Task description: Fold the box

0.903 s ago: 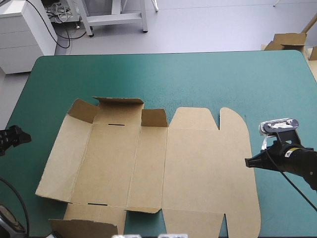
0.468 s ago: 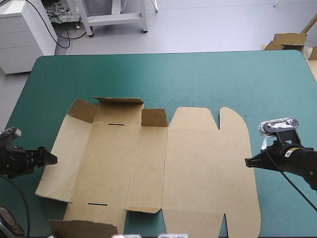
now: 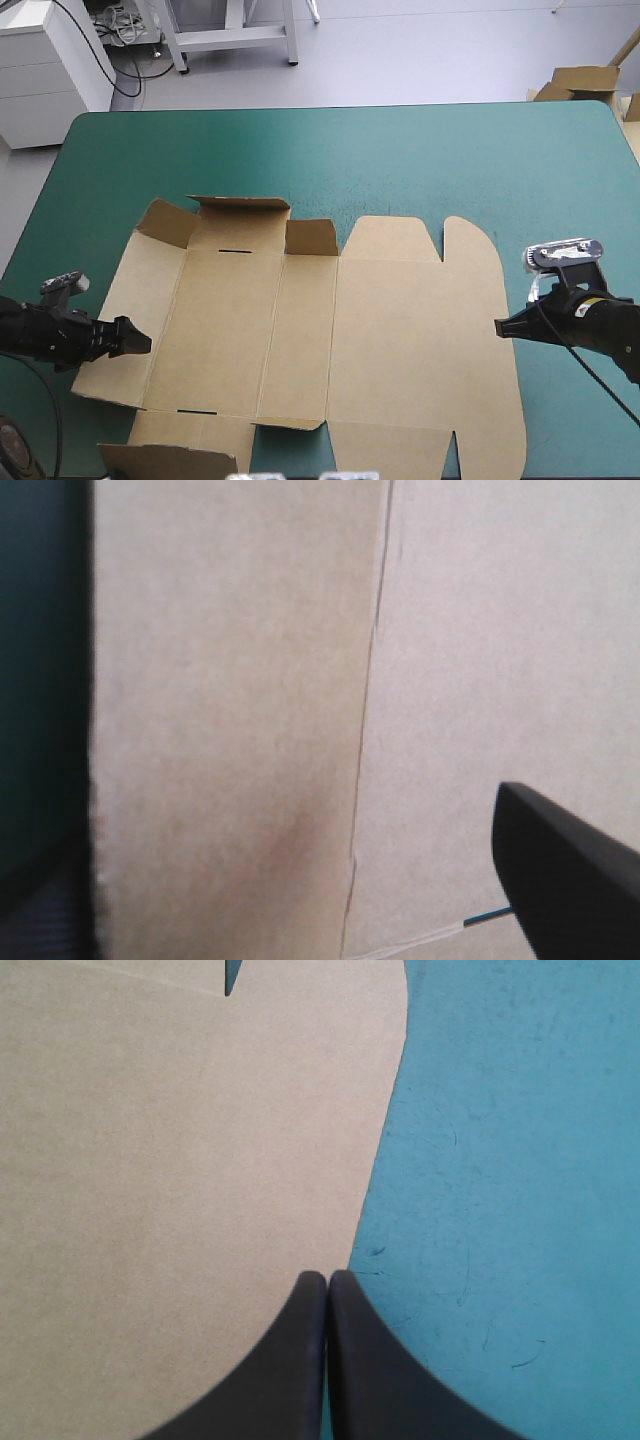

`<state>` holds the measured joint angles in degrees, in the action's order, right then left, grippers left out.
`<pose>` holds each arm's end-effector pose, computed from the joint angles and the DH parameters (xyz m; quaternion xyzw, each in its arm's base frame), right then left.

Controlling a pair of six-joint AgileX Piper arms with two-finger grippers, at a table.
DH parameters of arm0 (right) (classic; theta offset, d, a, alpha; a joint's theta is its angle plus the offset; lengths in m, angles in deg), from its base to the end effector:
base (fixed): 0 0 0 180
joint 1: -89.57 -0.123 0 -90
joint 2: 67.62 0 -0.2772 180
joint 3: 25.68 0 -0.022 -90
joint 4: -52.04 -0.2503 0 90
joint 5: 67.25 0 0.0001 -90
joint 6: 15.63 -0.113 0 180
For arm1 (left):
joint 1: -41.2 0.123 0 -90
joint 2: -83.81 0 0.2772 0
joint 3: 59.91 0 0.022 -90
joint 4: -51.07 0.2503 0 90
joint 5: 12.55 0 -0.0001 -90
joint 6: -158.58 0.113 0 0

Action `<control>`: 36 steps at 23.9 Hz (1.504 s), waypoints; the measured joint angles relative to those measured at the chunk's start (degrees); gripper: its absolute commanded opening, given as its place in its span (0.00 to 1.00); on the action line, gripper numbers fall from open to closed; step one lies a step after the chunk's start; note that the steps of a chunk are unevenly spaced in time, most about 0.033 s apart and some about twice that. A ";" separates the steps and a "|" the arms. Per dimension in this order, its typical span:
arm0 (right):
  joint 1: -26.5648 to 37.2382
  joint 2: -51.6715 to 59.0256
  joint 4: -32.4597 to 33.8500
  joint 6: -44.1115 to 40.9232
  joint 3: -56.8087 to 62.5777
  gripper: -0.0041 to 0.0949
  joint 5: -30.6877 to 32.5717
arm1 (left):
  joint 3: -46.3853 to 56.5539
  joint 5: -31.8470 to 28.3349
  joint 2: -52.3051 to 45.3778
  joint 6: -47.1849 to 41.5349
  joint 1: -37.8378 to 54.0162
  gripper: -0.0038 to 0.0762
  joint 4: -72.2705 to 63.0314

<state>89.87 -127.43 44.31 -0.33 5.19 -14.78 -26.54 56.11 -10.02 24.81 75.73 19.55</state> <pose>0.1789 0.0111 0.2920 -0.1017 0.9414 0.0203 0.3211 0.1972 0.0689 0.1970 -0.0182 0.9668 -0.2314 0.1065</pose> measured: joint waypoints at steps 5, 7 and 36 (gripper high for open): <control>0.00 0.00 0.00 0.00 0.00 0.02 0.00 | 0.00 0.10 0.00 0.04 -0.29 0.61 -0.06; 0.00 0.00 0.00 0.00 0.00 0.02 0.00 | 0.00 0.10 0.00 0.04 -0.29 0.47 -0.06; 0.00 0.00 0.00 0.00 0.00 0.02 0.00 | -16.52 -5.75 -0.01 -2.82 -22.82 0.04 15.32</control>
<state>89.87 -127.43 44.31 -0.33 5.19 -14.78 -43.06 50.36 -10.03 21.99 52.91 34.86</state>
